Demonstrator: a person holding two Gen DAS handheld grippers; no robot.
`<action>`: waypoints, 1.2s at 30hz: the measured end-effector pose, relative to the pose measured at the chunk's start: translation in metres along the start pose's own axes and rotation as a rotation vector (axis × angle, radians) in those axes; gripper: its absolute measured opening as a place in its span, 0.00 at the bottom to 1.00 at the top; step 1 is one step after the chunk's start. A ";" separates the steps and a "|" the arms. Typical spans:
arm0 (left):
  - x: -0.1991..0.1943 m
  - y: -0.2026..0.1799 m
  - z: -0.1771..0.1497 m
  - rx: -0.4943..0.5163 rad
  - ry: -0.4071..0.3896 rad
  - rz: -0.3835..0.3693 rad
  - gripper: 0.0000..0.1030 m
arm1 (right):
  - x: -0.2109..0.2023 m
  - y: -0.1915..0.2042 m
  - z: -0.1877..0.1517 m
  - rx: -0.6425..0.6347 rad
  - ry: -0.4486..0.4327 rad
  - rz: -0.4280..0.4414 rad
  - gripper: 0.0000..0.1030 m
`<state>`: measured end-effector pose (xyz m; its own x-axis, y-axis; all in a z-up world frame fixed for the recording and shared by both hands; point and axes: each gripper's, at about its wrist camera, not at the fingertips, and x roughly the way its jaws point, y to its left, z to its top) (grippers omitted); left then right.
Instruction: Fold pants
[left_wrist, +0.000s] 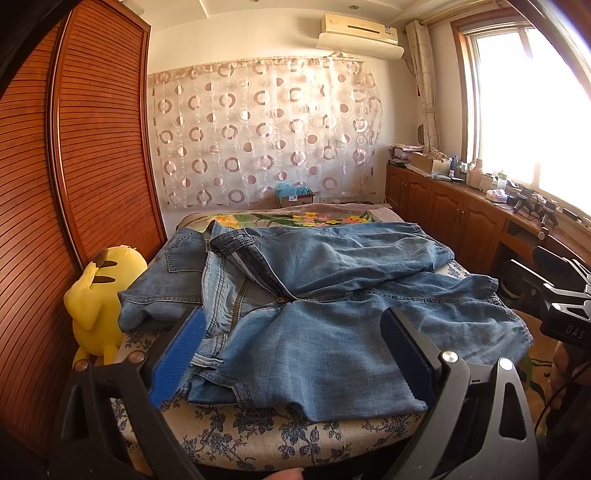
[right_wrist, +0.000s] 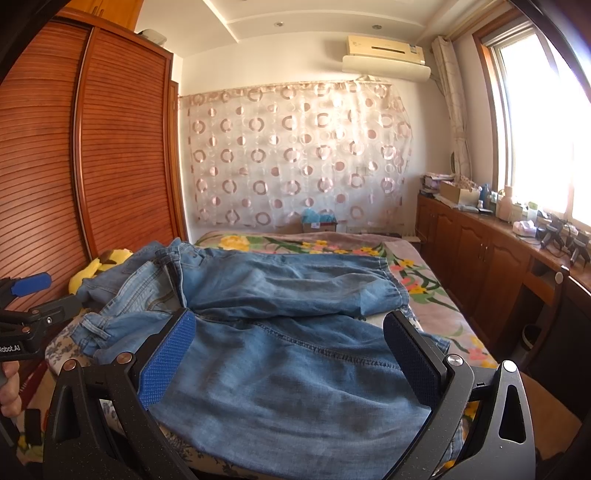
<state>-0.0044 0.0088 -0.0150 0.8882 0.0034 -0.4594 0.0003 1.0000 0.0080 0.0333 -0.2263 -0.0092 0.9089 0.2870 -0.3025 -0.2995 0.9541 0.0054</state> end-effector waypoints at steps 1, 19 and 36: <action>0.000 -0.003 0.002 0.000 0.001 0.002 0.93 | 0.000 0.000 0.000 0.000 0.000 0.001 1.00; 0.000 -0.003 0.003 0.001 -0.001 0.001 0.93 | 0.000 0.000 0.000 -0.001 -0.001 0.000 1.00; -0.001 -0.004 0.005 -0.001 -0.002 0.002 0.94 | -0.001 0.000 0.001 -0.002 0.000 -0.001 1.00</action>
<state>-0.0030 0.0052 -0.0105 0.8892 0.0051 -0.4575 -0.0014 1.0000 0.0083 0.0327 -0.2266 -0.0081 0.9090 0.2862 -0.3030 -0.2991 0.9542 0.0037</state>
